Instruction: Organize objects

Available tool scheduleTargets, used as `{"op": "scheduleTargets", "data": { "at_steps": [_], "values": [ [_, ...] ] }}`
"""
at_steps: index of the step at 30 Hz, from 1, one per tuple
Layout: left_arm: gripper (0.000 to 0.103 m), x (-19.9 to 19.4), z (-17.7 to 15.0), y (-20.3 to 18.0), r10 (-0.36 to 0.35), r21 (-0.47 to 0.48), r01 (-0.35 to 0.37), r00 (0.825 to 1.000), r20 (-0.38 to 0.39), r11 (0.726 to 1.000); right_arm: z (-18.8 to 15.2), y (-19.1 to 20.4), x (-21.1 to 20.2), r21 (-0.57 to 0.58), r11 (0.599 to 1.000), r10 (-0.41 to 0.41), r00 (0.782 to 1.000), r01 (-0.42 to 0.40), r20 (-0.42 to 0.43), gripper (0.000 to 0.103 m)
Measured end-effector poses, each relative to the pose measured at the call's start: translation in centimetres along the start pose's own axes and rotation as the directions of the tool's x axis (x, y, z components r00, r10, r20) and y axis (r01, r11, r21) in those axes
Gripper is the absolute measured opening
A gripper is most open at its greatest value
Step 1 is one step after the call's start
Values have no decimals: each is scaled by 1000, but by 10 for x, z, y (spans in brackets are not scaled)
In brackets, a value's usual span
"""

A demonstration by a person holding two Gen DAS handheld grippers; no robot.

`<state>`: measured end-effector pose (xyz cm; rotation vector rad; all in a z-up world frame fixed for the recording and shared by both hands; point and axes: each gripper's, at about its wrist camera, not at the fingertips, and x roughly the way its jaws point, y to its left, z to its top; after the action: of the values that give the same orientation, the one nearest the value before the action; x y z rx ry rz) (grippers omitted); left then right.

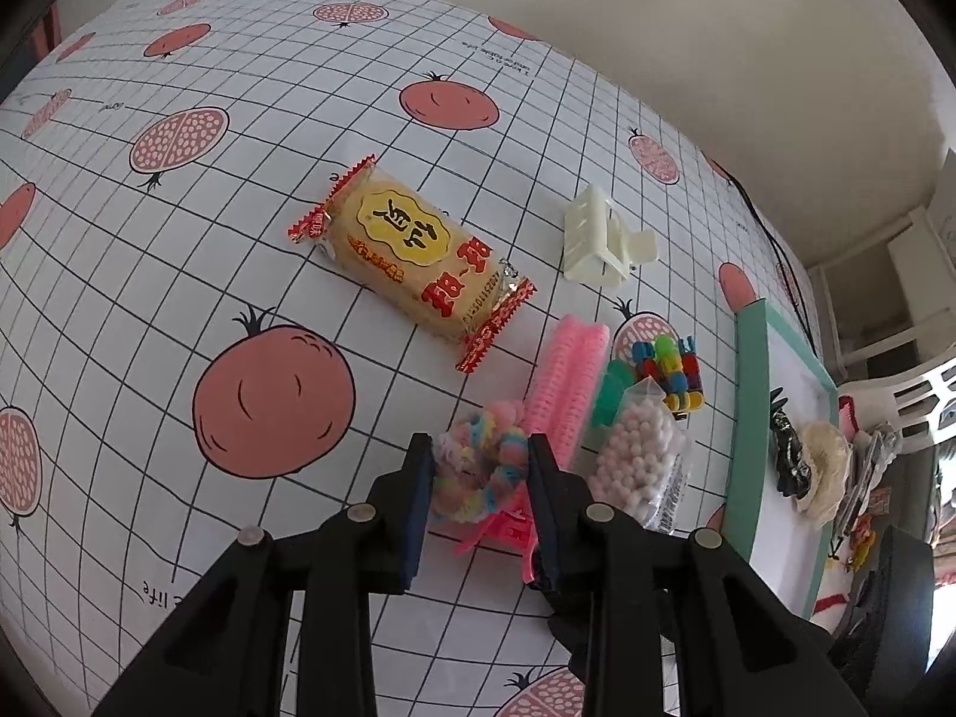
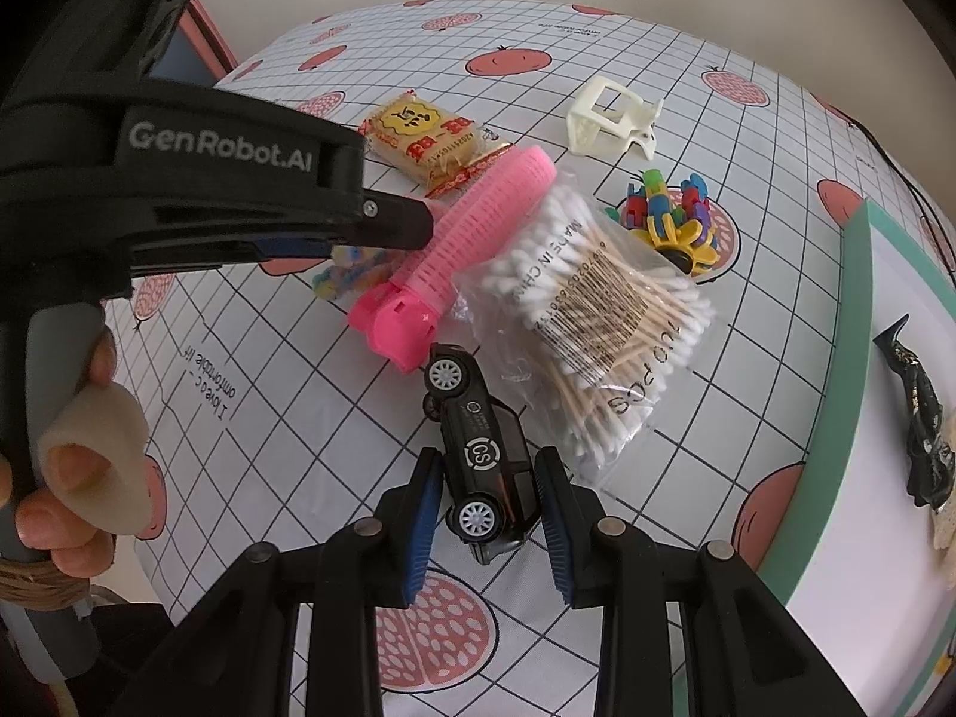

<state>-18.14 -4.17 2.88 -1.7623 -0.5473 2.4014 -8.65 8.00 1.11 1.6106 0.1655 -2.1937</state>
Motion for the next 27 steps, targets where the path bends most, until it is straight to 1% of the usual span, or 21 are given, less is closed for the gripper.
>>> {"op": "scheduleTargets", "data": {
  "at_steps": [2, 8, 9, 10, 13, 21, 27],
  "values": [
    [36, 0, 0, 0, -4, -3, 4, 1000, 0, 1000, 0, 0, 0, 1, 1000, 0, 1000, 0, 0, 34],
    [39, 1, 0, 0, -5, -2, 5, 1000, 0, 1000, -1, 1, 1, 1, 1000, 1, 1000, -1, -1, 34],
    [43, 0, 0, 0, -7, -1, 7, 1000, -1, 1000, 1, 4, 3, 2, 1000, 1, 1000, -1, -1, 34],
    [45, 1, 0, 0, -7, 0, 7, 1000, 0, 1000, 0, 4, 3, 1, 1000, 1, 1000, -1, -1, 34],
    [45, -1, 1, -1, -14, 0, 14, 1000, 4, 1000, -1, 2, 3, 0, 1000, 1, 1000, -1, -1, 34],
    [45, -5, 3, 2, -7, -16, 7, 1000, 29, 1000, 0, -3, 5, 0, 1000, 1, 1000, -1, -2, 34],
    [45, -2, 3, 3, 18, -15, -18, 1000, 23, 1000, 1, -6, 7, -1, 1000, 2, 1000, -2, -2, 34]
  ]
}}
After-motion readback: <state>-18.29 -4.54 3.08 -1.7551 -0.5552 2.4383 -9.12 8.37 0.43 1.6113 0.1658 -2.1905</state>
